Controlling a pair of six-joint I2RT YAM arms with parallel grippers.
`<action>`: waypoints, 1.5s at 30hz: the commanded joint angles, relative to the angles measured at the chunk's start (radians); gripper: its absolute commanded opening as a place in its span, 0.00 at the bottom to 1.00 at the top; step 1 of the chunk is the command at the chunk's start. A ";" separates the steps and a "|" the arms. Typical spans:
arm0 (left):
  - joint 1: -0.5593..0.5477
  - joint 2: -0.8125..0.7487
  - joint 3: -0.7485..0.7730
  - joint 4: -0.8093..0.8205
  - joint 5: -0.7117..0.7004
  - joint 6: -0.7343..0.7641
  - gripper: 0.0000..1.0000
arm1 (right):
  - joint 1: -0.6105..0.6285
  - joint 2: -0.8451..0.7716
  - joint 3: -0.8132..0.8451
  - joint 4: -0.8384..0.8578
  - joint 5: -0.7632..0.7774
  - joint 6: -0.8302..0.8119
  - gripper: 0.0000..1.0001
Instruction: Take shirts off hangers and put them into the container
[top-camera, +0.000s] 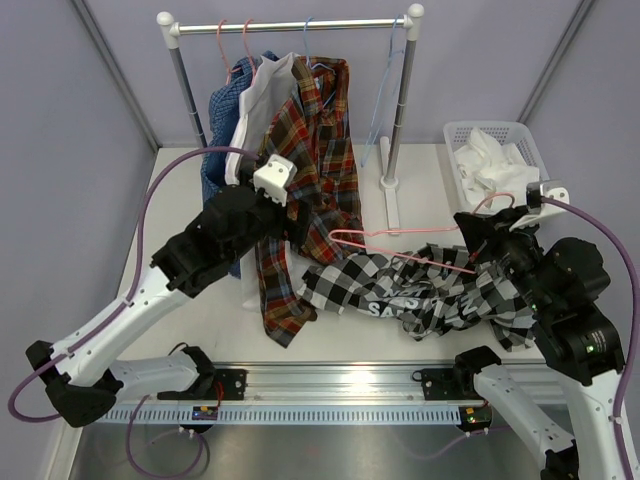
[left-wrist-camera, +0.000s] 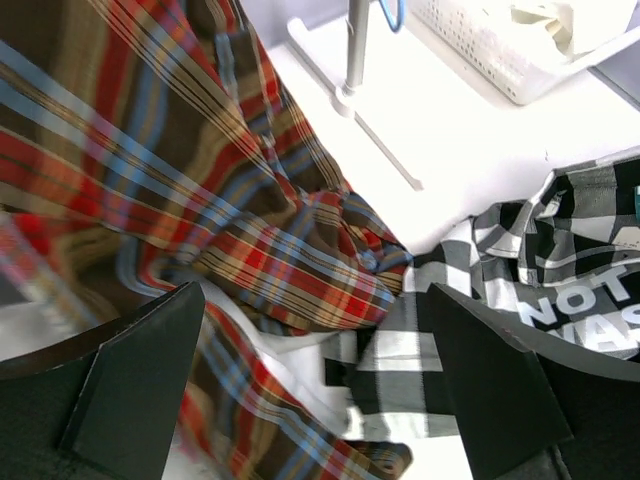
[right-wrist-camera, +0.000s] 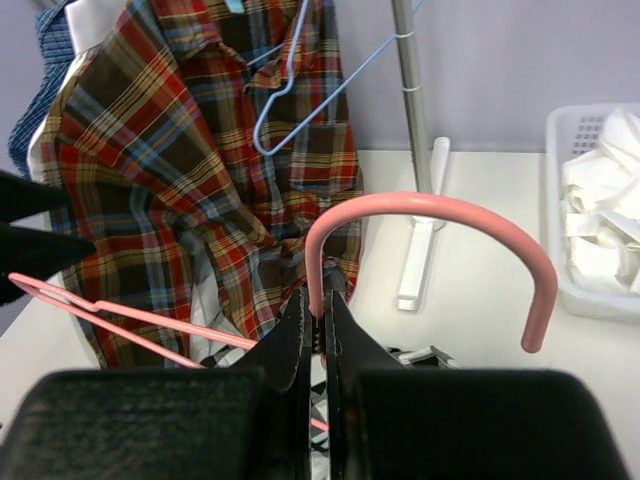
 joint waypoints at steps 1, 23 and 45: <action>0.051 -0.033 0.034 0.038 0.108 0.122 0.99 | 0.003 0.017 -0.021 0.083 -0.101 -0.035 0.00; 0.062 0.193 0.266 -0.175 0.968 0.152 0.93 | 0.003 0.232 -0.032 0.274 -0.288 -0.123 0.00; 0.059 0.226 0.232 -0.237 0.842 0.198 0.00 | 0.003 0.265 0.028 0.290 -0.326 -0.118 0.00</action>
